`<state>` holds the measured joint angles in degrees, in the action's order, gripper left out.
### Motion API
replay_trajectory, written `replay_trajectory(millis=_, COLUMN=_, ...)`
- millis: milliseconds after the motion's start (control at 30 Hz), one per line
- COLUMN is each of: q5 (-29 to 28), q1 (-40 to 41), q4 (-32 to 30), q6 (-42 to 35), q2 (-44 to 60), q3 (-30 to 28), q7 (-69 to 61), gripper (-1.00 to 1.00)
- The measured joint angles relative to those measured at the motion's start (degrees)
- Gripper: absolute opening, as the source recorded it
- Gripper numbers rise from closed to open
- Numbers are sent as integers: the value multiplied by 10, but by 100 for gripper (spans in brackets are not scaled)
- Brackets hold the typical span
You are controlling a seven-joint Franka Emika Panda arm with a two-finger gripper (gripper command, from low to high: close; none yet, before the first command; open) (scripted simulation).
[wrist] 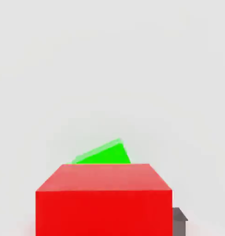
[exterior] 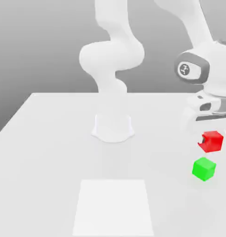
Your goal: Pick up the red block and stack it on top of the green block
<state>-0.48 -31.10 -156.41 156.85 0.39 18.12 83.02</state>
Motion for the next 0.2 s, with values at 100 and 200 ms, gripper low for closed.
replay_trajectory(millis=100, q5=-59, q1=-6, q4=3, q6=56, q2=63, q3=-19, q7=43, gripper=-100)
replay_trajectory(millis=200, q5=-72, q1=-8, q4=4, q6=66, q2=75, q3=-24, q7=52, gripper=100)
